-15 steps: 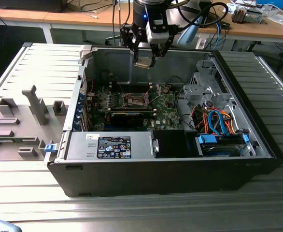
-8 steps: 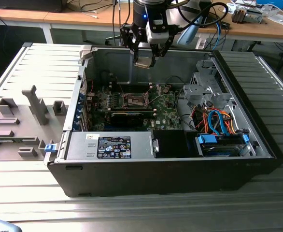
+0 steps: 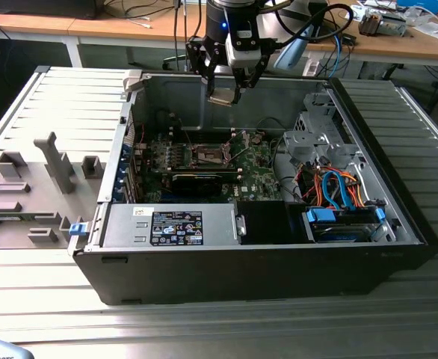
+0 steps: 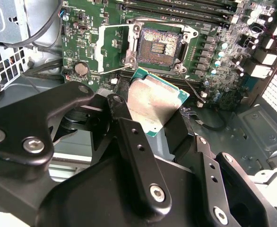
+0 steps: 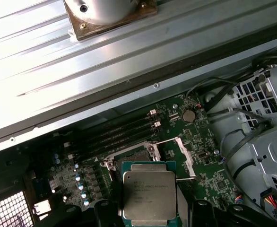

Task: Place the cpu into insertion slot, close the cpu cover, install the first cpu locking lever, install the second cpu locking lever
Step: 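Place the cpu into insertion slot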

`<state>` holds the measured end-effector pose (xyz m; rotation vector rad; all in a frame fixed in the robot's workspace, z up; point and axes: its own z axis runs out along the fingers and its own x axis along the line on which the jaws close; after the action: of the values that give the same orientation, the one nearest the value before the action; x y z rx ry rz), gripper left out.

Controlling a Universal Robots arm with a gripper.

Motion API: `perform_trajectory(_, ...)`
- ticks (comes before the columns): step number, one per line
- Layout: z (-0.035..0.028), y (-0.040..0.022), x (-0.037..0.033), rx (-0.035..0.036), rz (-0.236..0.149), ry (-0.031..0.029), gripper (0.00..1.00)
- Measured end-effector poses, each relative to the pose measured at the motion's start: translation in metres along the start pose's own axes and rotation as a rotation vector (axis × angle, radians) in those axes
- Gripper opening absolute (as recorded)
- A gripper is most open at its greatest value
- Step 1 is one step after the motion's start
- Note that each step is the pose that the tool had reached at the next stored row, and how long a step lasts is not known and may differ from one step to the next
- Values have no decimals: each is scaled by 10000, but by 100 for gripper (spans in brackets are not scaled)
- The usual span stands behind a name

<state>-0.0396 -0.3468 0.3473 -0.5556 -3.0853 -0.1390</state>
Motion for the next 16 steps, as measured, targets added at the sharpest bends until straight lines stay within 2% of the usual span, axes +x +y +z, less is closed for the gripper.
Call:
perform_trajectory(12, 0, 0, 0, -4, 172, -15, 55)
perform_trajectory(14, 0, 0, 0, -8, 380, -33, 55)
perform_trajectory(16, 0, 0, 0, -7, 383, -33, 55)
